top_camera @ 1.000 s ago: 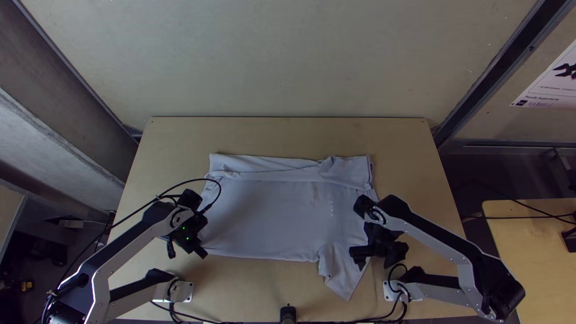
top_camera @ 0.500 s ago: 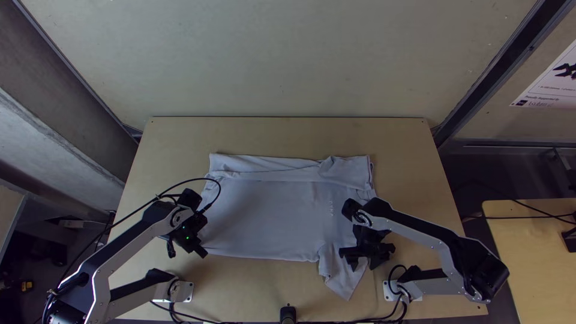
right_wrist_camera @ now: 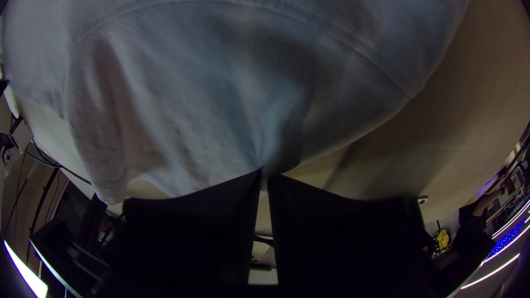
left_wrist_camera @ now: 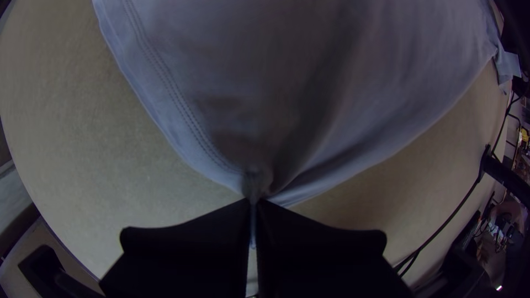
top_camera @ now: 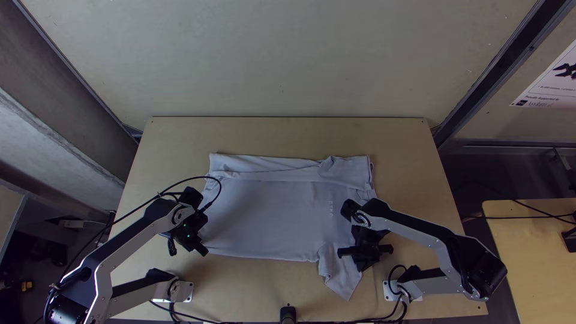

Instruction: Fold the t-shirt

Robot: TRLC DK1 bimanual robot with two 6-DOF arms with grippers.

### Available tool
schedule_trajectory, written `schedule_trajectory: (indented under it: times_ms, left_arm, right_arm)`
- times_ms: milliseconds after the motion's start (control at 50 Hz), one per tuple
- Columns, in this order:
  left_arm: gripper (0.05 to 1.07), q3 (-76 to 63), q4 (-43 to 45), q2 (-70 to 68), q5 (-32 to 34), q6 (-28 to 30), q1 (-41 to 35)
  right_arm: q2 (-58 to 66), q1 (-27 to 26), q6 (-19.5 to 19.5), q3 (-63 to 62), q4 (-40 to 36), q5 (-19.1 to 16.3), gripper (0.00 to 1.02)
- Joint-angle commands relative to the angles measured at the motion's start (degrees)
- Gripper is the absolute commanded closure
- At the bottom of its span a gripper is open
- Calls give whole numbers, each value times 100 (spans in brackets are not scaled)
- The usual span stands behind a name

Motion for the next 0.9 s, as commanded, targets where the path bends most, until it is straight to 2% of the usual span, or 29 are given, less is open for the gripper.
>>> schedule_trajectory:
  times_ms: [0, 180, 320, 460, 680, 880]
  left_arm:
    - [105, -69, 255, 161, -91, -59, -2]
    - [105, 186, 115, 126, -65, -112, 121]
    - [105, 599, -43, 29, 313, -174, 349]
    - [105, 916, -61, 3, 427, -112, 569]
    - [105, 1461, -52, 249, 603, 64, 1043]
    - [105, 2067, -52, 609, 603, 72, 1184]
  right_arm:
    - [-52, 59, 75, -149, 122, 154, 100]
    - [-447, -46, 84, 133, -53, 277, 100]
    - [-781, -345, 48, 528, -352, 435, 100]
    - [-966, -802, -154, 871, -598, 637, 100]
    - [-984, -1742, -690, 1389, -721, 962, 100]
    - [-650, -2208, -954, 2066, -774, 1103, 100]
